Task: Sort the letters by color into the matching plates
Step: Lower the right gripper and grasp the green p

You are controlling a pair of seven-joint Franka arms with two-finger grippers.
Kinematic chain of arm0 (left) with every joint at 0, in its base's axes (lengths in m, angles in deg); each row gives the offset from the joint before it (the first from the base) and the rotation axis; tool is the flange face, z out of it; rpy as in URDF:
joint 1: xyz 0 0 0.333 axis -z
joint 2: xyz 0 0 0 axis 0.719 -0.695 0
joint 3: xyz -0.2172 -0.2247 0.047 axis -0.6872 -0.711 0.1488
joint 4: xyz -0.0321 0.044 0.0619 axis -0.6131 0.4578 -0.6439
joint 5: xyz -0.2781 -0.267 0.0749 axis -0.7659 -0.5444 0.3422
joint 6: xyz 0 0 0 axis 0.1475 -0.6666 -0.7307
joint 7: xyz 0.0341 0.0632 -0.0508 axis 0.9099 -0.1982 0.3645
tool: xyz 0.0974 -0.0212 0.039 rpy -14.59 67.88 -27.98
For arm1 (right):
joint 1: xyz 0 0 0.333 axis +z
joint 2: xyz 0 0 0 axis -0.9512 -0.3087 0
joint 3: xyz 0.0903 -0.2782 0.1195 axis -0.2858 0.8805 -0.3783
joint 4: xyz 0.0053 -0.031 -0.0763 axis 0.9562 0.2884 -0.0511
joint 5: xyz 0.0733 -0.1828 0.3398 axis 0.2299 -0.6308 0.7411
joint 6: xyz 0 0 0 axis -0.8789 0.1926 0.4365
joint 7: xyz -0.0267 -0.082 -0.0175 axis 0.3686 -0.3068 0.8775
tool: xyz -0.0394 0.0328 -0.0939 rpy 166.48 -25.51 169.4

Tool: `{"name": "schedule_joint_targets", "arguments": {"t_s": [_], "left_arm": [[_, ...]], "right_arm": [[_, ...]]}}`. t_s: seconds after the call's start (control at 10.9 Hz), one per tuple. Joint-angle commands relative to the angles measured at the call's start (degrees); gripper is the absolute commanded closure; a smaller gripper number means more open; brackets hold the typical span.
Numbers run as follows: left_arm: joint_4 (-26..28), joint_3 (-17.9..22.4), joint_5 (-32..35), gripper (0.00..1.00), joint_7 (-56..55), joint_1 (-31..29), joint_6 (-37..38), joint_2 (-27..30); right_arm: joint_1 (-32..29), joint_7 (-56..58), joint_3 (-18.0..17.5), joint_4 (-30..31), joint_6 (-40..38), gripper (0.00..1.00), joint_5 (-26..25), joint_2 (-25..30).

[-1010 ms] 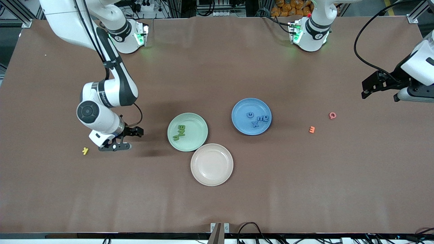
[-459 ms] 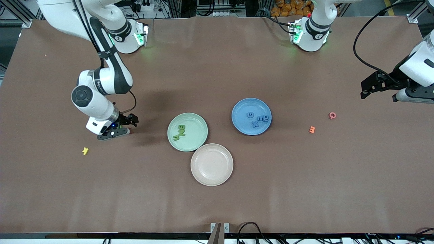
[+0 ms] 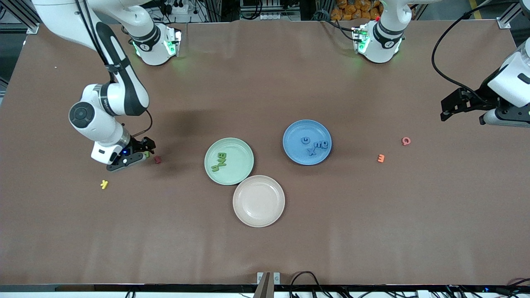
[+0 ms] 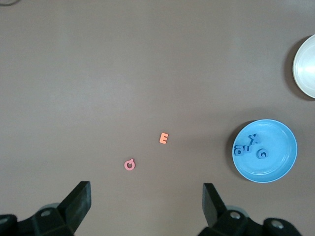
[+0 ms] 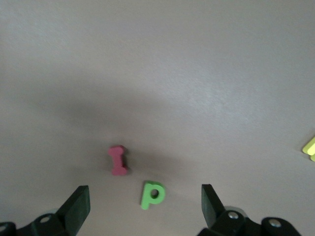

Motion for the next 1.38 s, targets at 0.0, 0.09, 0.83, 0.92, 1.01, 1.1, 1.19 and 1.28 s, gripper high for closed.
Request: {"name": "schedule_joint_targets", "arguments": {"t_s": [0.0,0.09,0.83,0.92,1.01,1.1,1.19,1.28], "left_arm": [[0.5,0.1,-1.7,0.00,0.6,-1.3,-0.2,0.6],[0.5,0.1,-1.7,0.00,0.6,-1.4,-0.2,0.6],[0.7,0.1,-3.0,0.00,0.6,-2.3,-0.1,-0.3],[0.7,0.1,-3.1,0.00,0.6,-2.3,-0.1,-0.3],[0.7,0.1,-3.1,0.00,0.6,-2.3,-0.1,-0.3],[0.7,0.1,-3.1,0.00,0.6,-2.3,-0.1,-0.3],[0.7,0.1,-3.1,0.00,0.6,-2.3,-0.1,-0.4],[0.6,0.1,-3.1,0.00,0.6,-2.3,-0.1,-0.6]], "right_arm": [[-2.2,2.8,-1.0,4.1,4.7,0.00,-1.2,0.5],[-2.9,3.4,-1.1,4.4,6.2,0.00,-1.2,-0.5],[-3.3,3.5,-1.3,6.1,10.7,0.01,-1.2,-3.8],[-3.4,3.5,-1.3,6.1,11.1,0.05,-1.2,-3.8],[-3.4,3.5,-1.3,6.1,11.2,0.08,-1.3,-3.9],[-3.4,3.5,-1.3,6.1,11.5,0.13,-1.7,-4.1],[-3.4,3.5,-1.3,6.1,12.0,0.16,-2.4,-4.5],[-3.6,3.5,-1.3,6.1,12.5,0.19,-2.5,-4.8]]}}
